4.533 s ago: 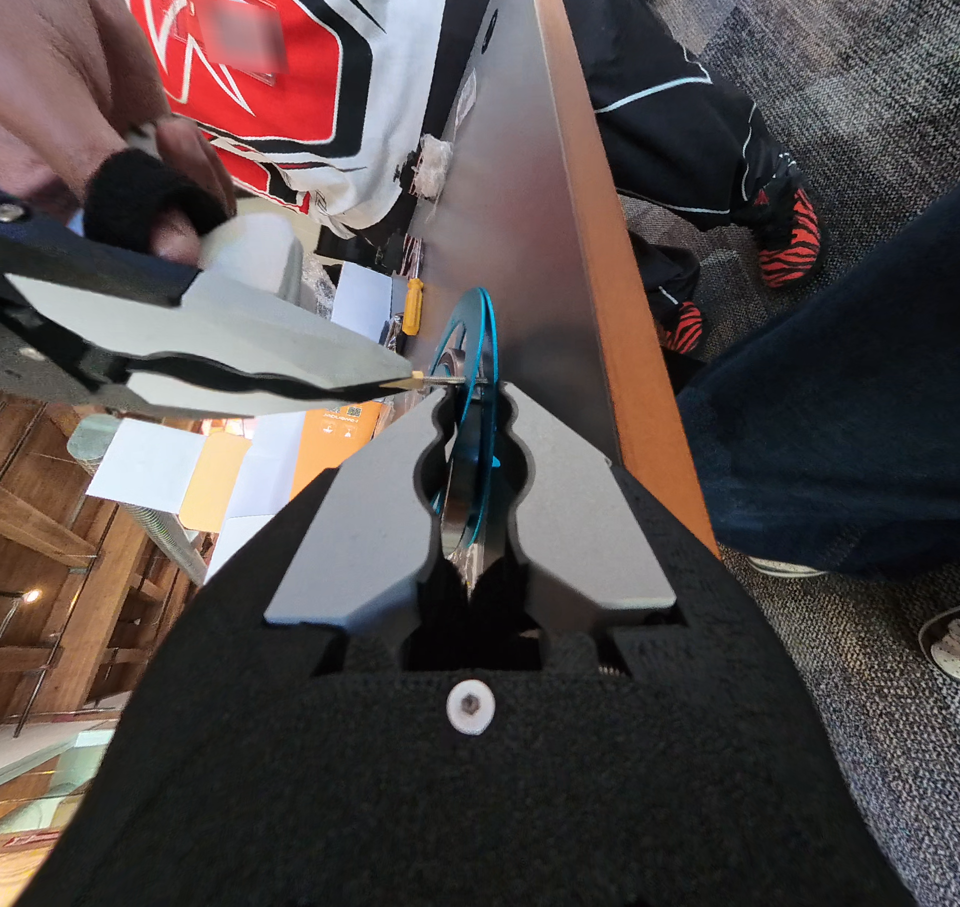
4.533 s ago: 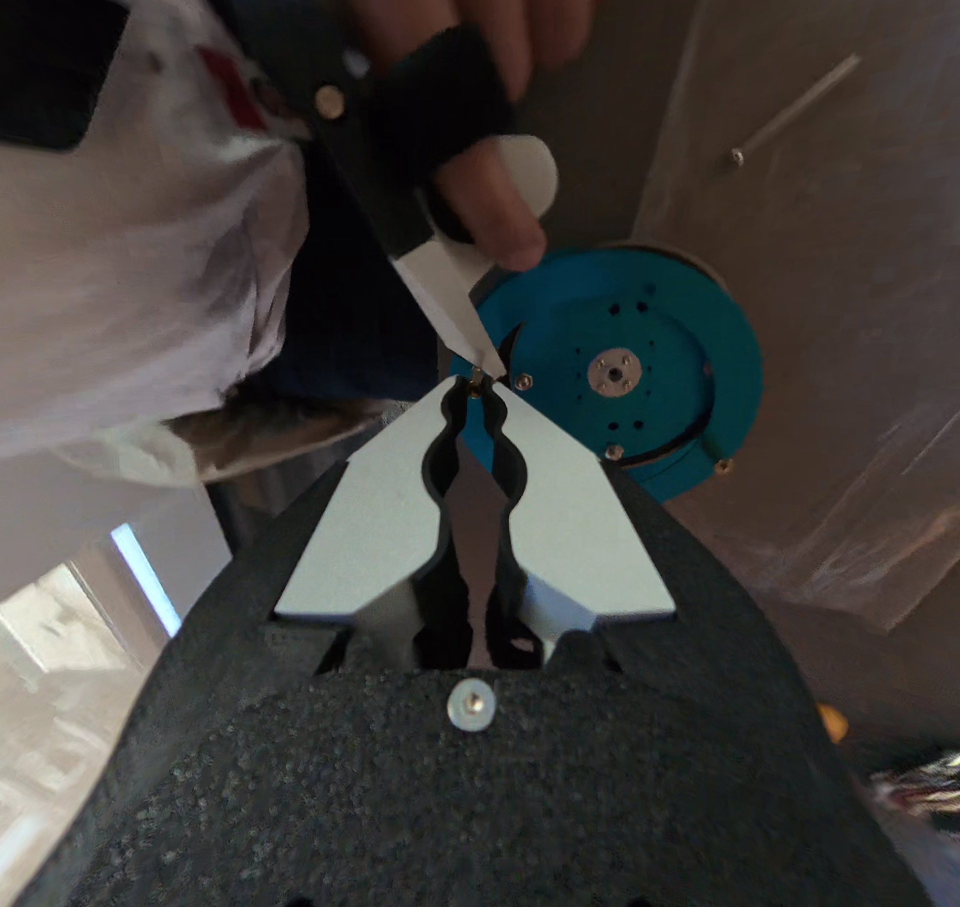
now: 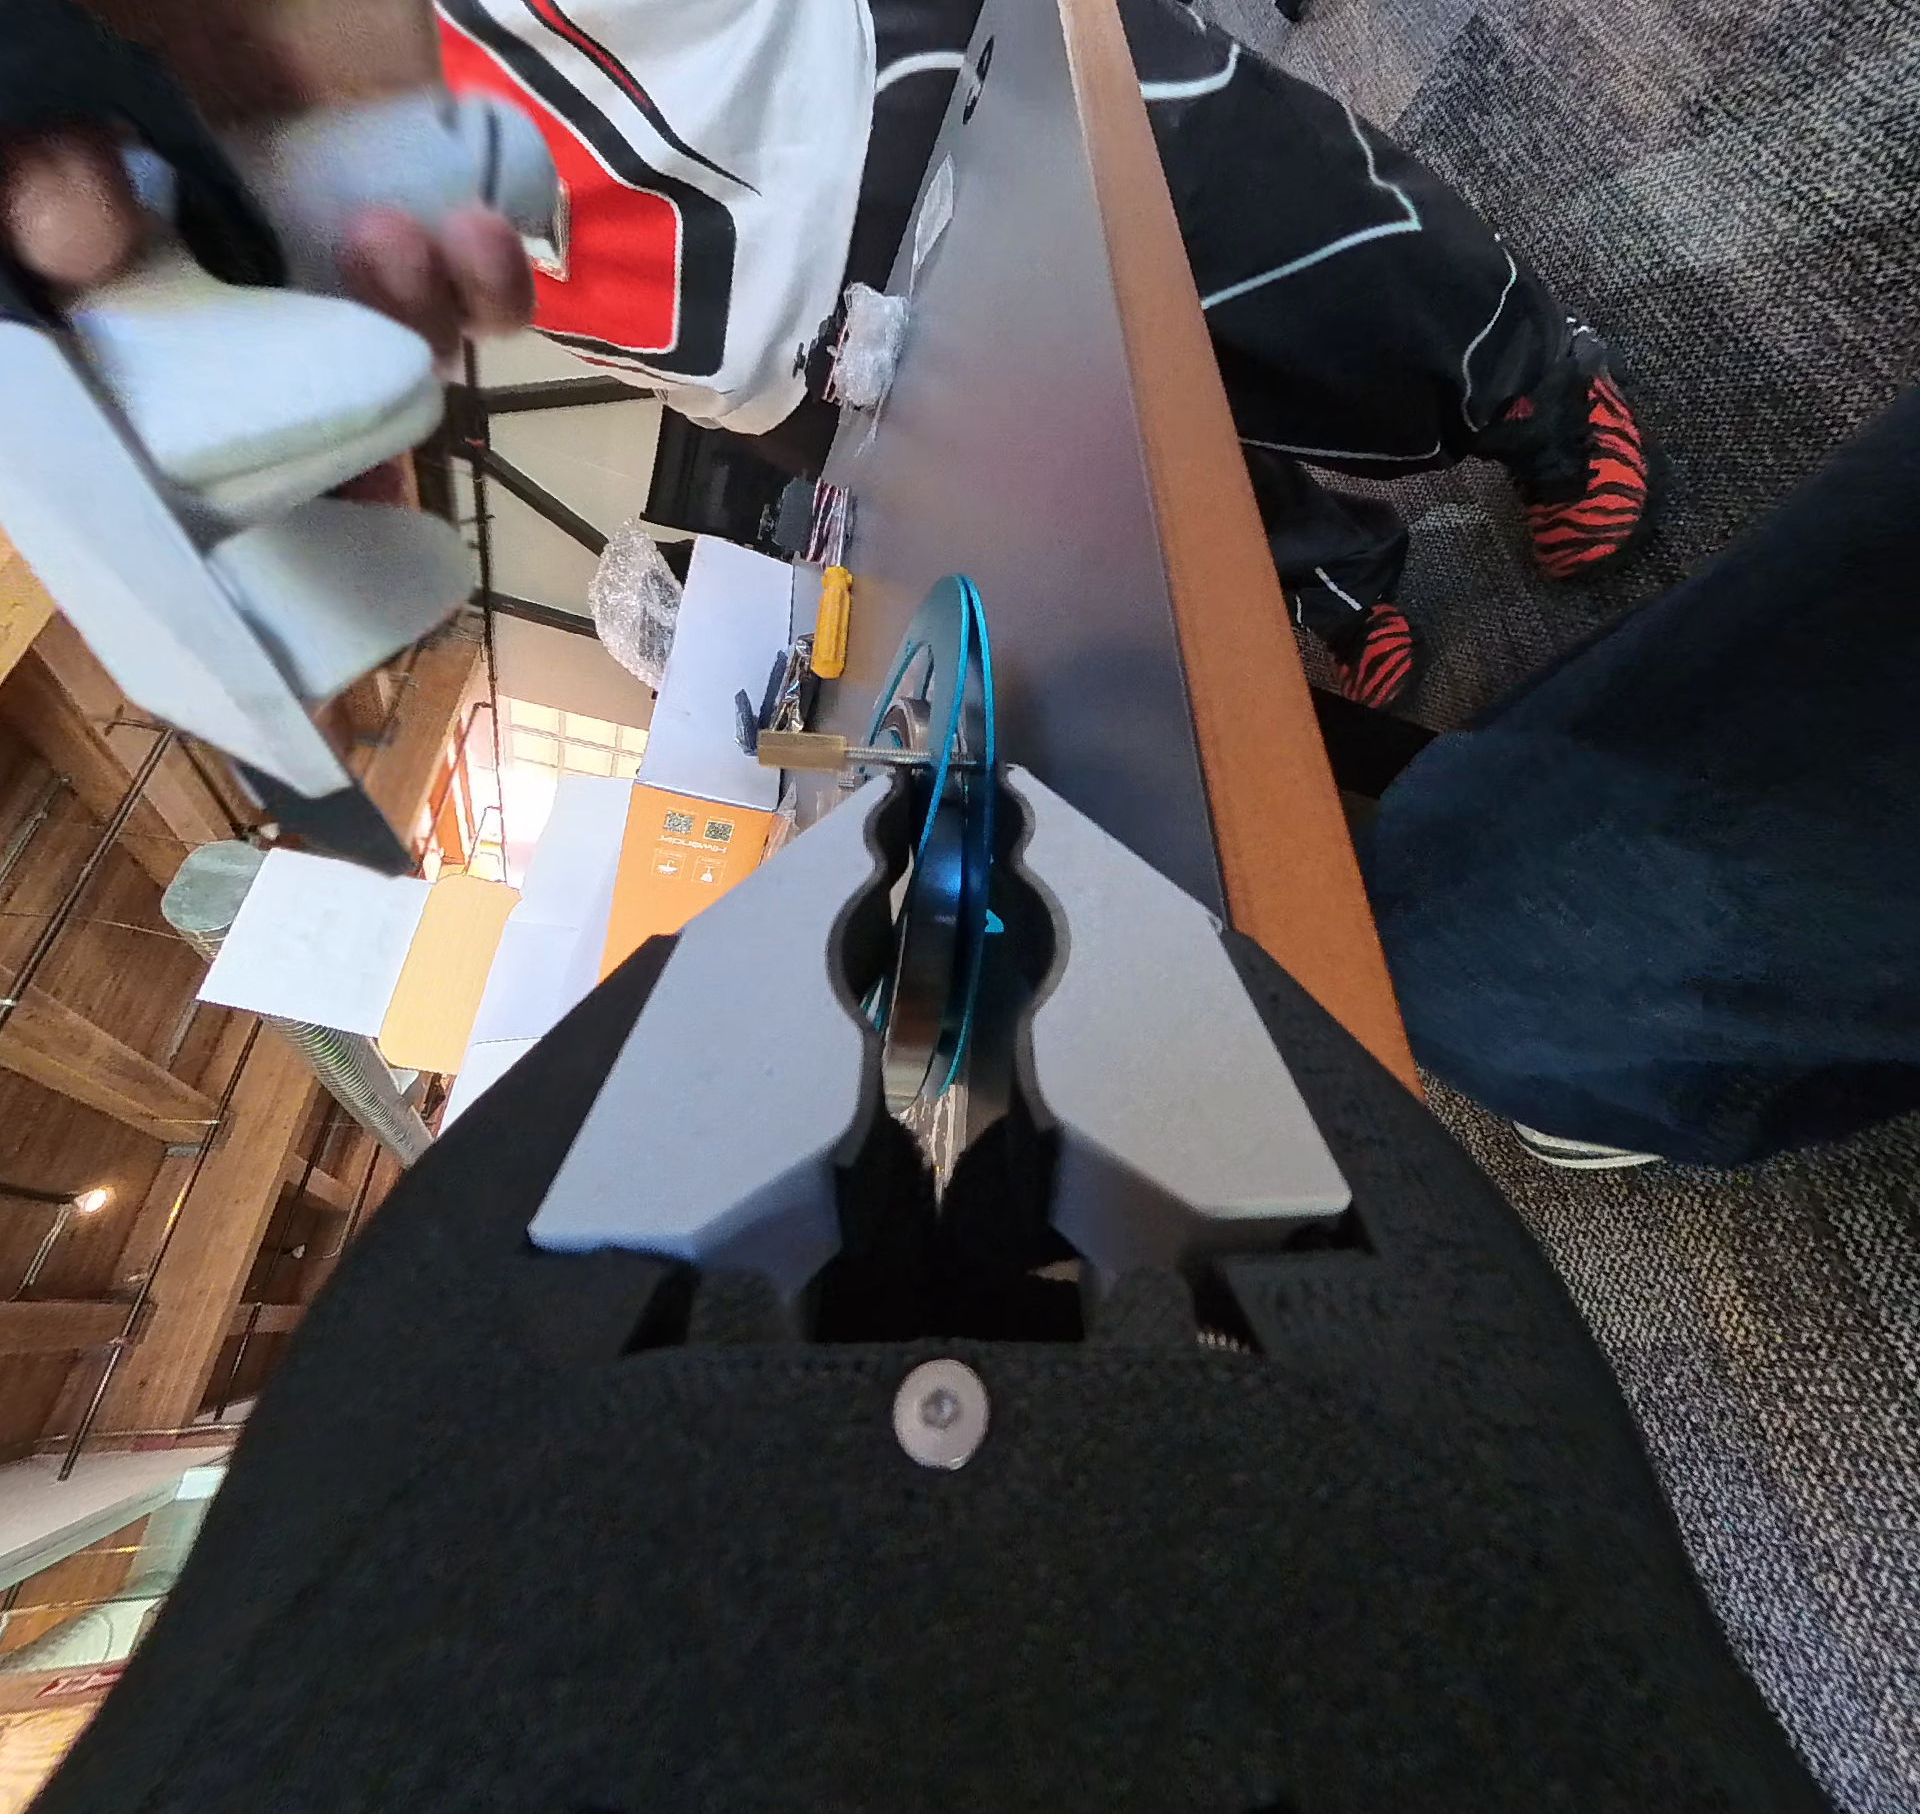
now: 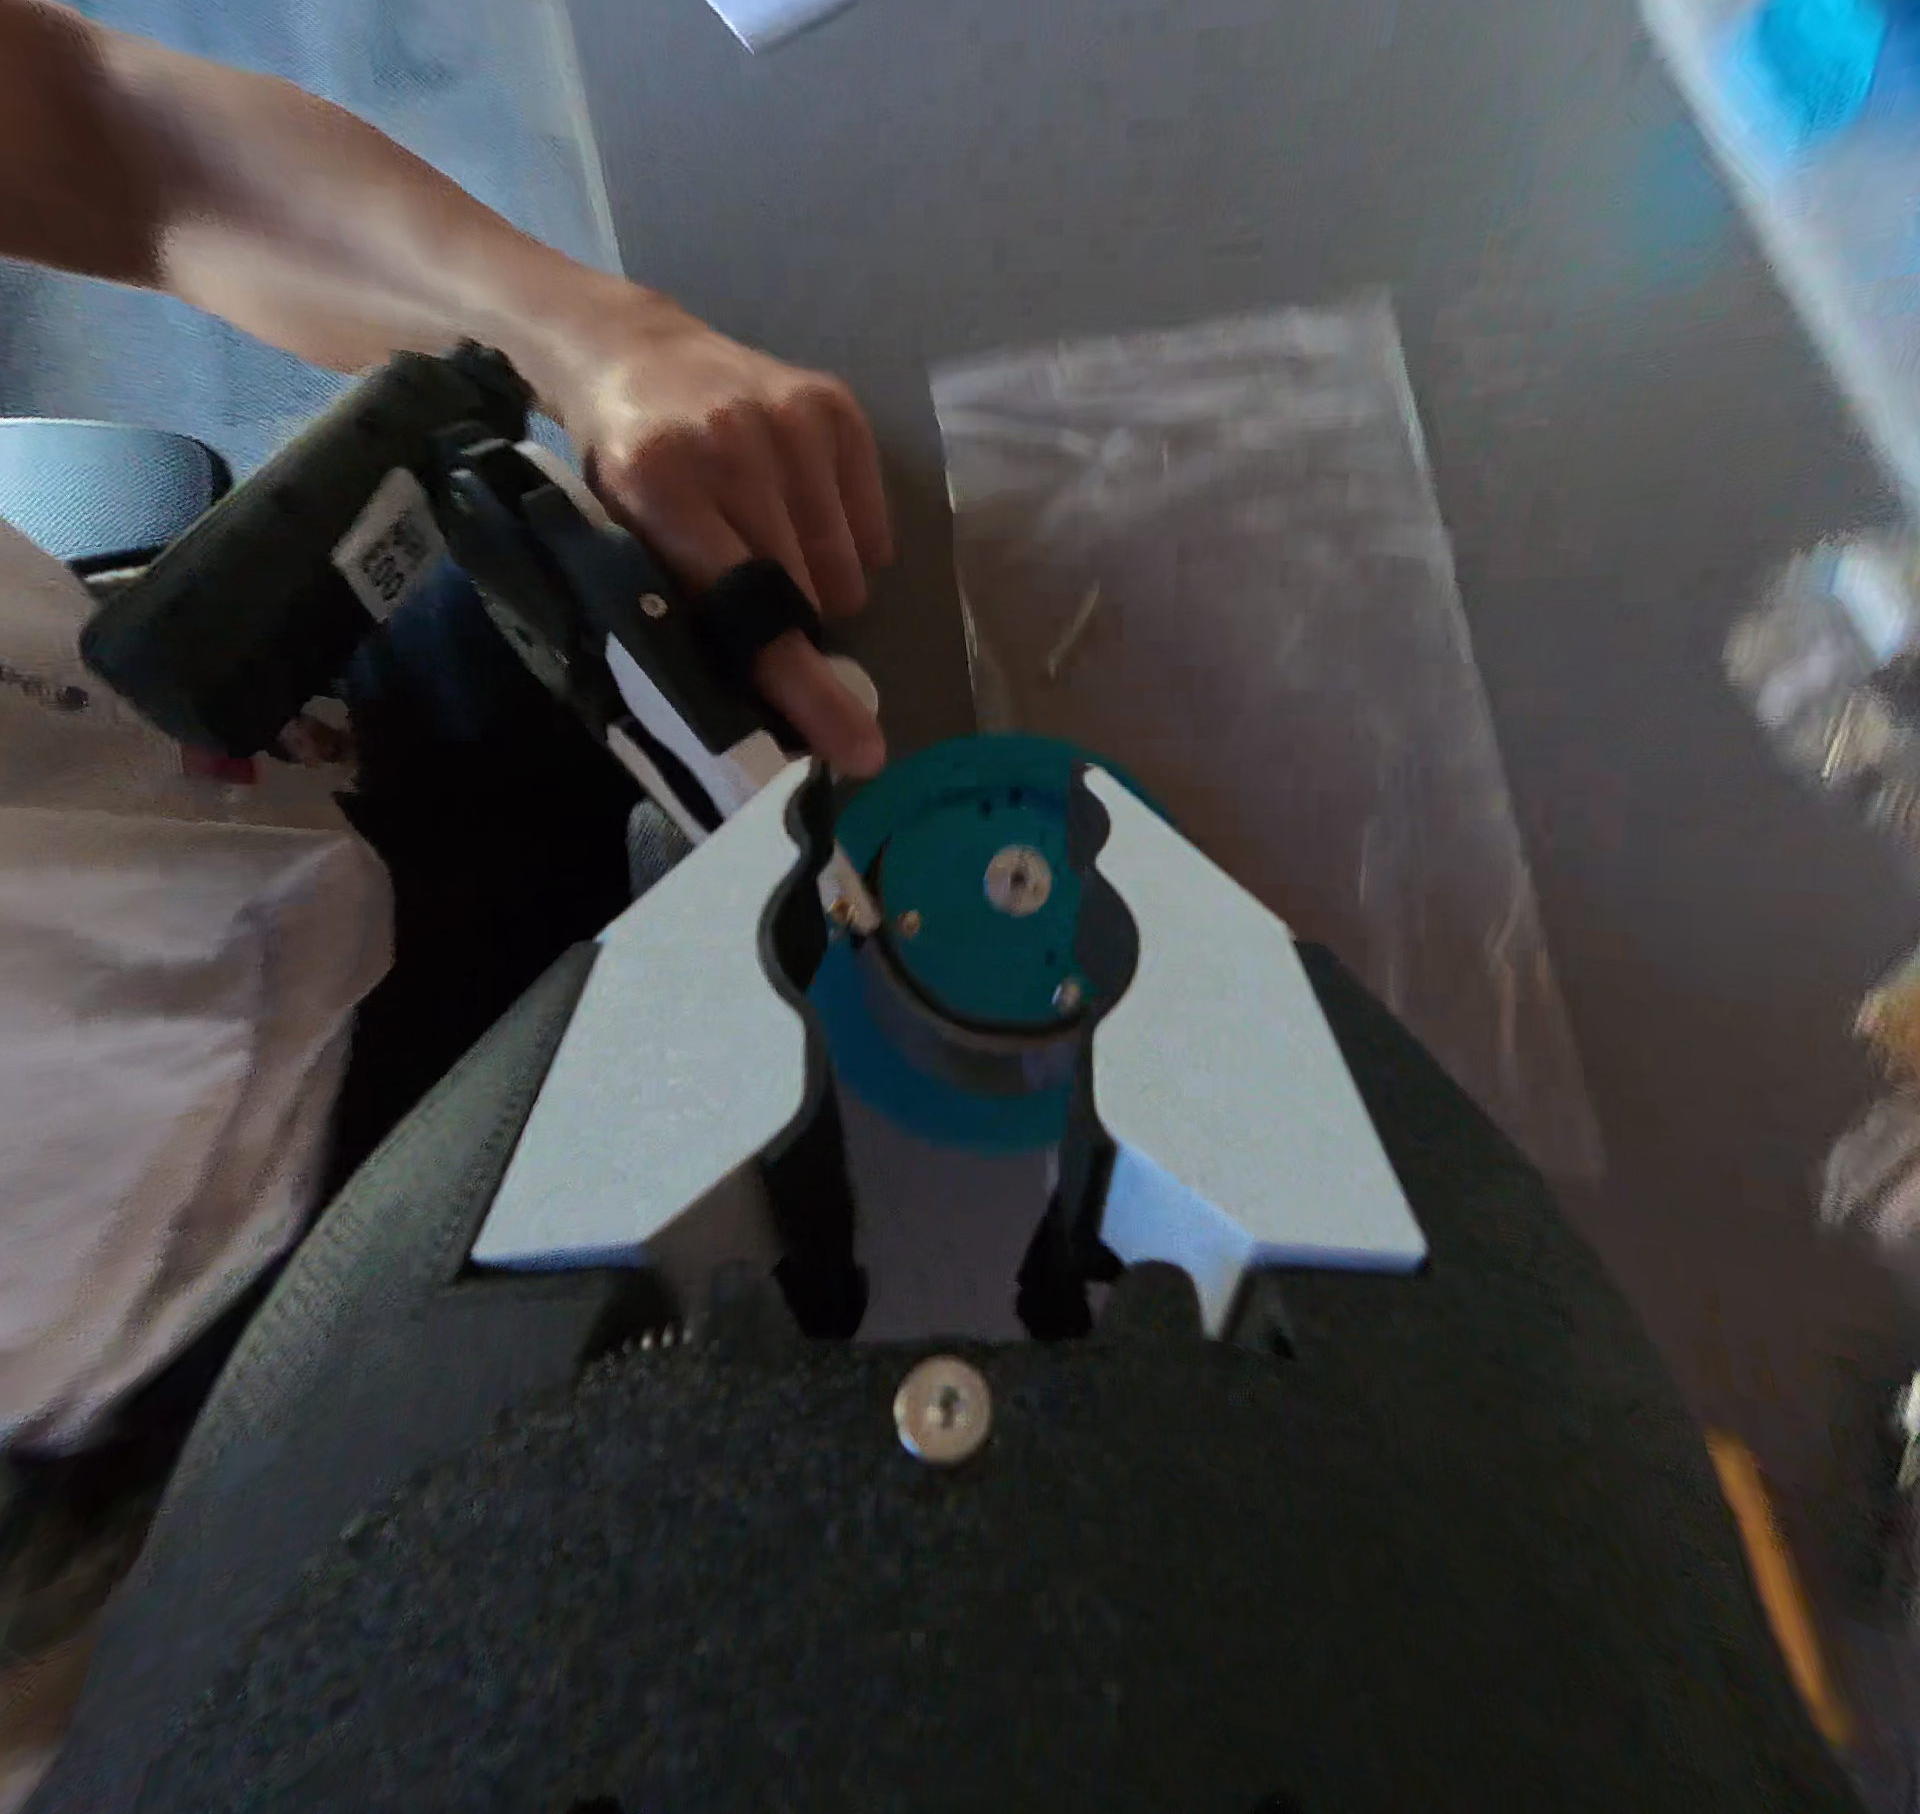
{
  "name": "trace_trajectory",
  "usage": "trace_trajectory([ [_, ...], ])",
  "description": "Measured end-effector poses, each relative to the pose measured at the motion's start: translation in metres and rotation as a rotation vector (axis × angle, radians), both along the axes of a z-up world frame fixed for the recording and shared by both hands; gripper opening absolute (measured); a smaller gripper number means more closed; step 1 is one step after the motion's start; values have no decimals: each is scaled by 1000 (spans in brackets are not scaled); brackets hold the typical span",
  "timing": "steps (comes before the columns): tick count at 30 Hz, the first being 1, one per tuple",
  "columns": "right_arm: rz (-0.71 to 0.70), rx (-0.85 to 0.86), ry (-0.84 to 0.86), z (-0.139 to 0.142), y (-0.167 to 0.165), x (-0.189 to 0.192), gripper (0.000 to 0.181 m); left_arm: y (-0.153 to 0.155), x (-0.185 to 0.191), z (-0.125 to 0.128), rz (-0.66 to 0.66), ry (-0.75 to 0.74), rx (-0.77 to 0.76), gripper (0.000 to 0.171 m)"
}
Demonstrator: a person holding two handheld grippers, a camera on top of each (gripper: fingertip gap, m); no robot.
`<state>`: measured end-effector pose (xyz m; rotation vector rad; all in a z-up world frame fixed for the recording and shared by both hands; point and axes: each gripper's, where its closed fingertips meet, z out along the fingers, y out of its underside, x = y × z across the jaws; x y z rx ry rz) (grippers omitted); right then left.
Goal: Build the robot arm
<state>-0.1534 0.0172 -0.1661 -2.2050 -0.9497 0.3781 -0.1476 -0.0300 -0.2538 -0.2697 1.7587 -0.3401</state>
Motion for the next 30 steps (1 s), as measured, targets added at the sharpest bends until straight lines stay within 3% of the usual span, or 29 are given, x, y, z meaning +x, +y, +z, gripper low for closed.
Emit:
trace_trajectory([
  [2,160,26,45,-2,-5,-9,45,0,0,0,0,-2,4,14],
  [5,408,-64,47,-15,-27,-21,46,-2,-2,0,-10,-2,5,14],
  [14,1009,-136,-363,-55,-42,-9,29,-3,-2,0,-20,3,-14,15],
  [18,1142,-91,-441,-56,-42,-6,18,-3,-2,0,-18,2,-14,15],
  [30,1423,-92,-421,-64,-43,-7,10,-1,0,0,-9,5,-27,15],
])
